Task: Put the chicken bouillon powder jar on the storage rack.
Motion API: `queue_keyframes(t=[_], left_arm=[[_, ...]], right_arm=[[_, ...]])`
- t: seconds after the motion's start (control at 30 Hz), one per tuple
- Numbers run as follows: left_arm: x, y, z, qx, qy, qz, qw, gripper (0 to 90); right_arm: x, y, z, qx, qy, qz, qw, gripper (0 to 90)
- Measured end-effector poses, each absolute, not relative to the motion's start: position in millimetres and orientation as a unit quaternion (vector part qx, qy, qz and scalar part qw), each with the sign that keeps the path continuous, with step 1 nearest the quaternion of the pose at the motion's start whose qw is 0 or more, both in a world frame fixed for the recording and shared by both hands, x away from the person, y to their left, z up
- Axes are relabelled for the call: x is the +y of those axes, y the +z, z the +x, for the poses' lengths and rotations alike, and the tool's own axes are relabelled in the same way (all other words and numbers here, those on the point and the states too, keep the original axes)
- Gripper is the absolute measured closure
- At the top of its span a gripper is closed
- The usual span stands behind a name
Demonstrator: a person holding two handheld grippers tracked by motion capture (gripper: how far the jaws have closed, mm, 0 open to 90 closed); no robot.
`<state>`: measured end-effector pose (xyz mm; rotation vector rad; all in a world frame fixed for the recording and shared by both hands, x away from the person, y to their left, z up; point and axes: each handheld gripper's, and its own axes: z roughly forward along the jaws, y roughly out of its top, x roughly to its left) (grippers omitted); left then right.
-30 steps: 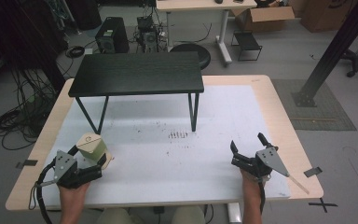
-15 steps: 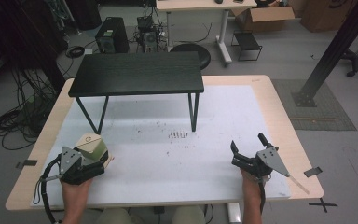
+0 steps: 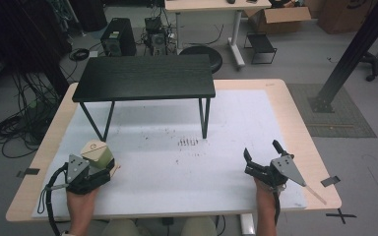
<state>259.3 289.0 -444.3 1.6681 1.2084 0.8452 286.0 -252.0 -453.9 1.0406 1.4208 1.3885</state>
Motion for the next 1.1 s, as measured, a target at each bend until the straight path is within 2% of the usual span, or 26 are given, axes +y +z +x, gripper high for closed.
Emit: queue_keyframes(t=[0.07, 0.6, 1.1], left_arm=[[290, -444, 260, 0.487, 0.337, 0.671, 0.446, 28.4], [291, -444, 258, 0.48, 0.339, 0.667, 0.458, 29.8], [301, -415, 248, 0.456, 0.362, 0.615, 0.532, 29.7]], right_arm=[[-252, -454, 286, 0.57, 0.558, 0.418, 0.435, 0.0], [-252, -454, 286, 0.571, 0.558, 0.417, 0.435, 0.0], [-252, -454, 286, 0.573, 0.556, 0.416, 0.436, 0.0]])
